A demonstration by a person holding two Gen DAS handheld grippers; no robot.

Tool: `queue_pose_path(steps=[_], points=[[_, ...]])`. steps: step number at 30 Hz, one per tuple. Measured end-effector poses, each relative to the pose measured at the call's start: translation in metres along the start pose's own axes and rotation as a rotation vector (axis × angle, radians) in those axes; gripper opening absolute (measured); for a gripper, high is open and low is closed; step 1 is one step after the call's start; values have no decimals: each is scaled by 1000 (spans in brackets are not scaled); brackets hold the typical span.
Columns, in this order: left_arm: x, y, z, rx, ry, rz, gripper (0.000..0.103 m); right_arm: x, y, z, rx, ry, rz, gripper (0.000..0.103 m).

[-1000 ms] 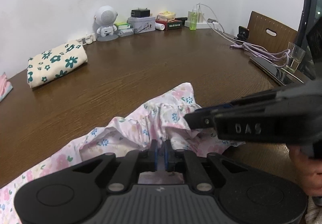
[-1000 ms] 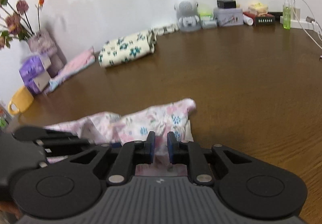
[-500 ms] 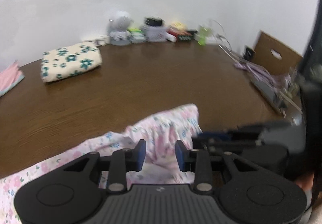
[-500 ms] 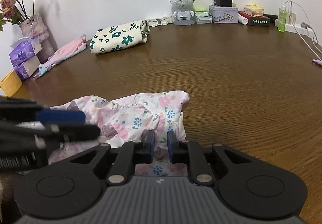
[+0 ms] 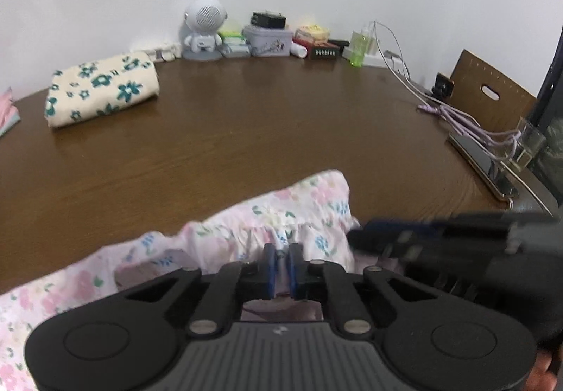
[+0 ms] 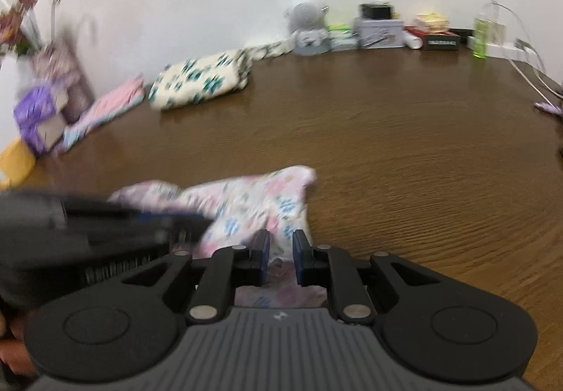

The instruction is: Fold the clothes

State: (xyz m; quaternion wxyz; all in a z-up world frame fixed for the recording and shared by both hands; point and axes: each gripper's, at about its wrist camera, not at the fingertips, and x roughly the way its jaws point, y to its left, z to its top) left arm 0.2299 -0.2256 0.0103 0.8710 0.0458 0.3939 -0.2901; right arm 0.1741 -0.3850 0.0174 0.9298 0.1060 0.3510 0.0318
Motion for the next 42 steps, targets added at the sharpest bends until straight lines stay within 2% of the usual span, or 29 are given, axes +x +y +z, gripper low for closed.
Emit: queue_pose_path(steps=[3,6,8,18,26,31,37,42], points=[[4,-2,-4,15,1,4,6,-6,-9,3,45,-40,27,15],[3,-3,-6,19,-1,3,6,-6,-6,2,33,-62,58,15],[2,-2,-7,16,1,0,3,-1,0,-1,5,-55,64,15],[-23,4,-1,-21,-36,8,6,19,11,-8,-58,23,7,15],[-49,44,18,-143,-108,89,7,18,14,-11,-83,21,-6,14],[-34,58,19,-165,-49,83,7,18,15,-11,-90,19,-7,14],[-13,50,7,-108,38,77,6,18,13,-10,-79,18,-2,15],[-15,48,-1,-81,42,100,6,11,9,-8,-57,-17,0,15]])
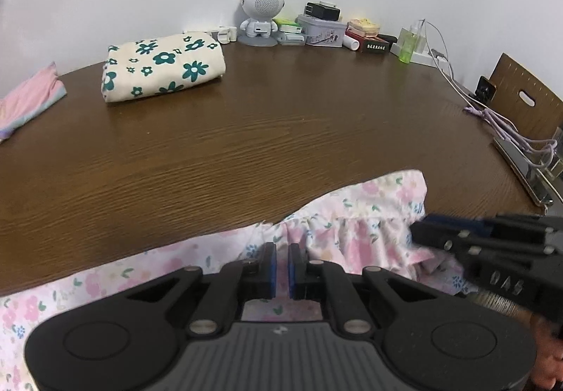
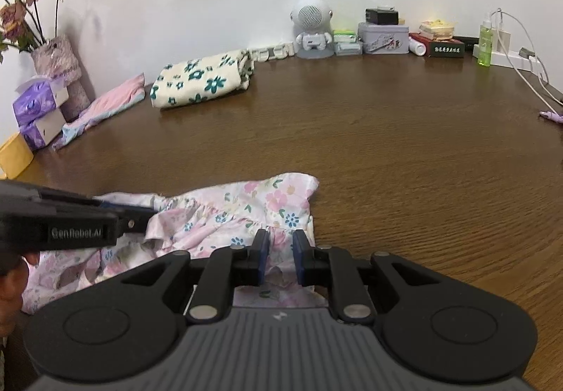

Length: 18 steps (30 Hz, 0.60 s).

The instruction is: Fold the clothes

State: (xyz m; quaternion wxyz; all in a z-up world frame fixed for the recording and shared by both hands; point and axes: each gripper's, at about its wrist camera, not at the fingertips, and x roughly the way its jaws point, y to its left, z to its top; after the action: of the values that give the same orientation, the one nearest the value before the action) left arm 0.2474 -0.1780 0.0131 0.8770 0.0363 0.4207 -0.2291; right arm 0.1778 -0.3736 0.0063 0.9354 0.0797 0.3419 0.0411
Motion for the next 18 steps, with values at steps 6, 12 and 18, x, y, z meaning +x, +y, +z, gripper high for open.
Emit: queue_pose_path(steps=[6,12,18], points=[[-20,3,3,-39,-108,-54,6,-1,-1,2,19,-19,29,15],[-11,-7,-1,-1,-86,-85,7,0,-1,3,30,-26,51,15],[2,-8,-6,15,-32,-68,7,7,4,0,6,20,17,15]])
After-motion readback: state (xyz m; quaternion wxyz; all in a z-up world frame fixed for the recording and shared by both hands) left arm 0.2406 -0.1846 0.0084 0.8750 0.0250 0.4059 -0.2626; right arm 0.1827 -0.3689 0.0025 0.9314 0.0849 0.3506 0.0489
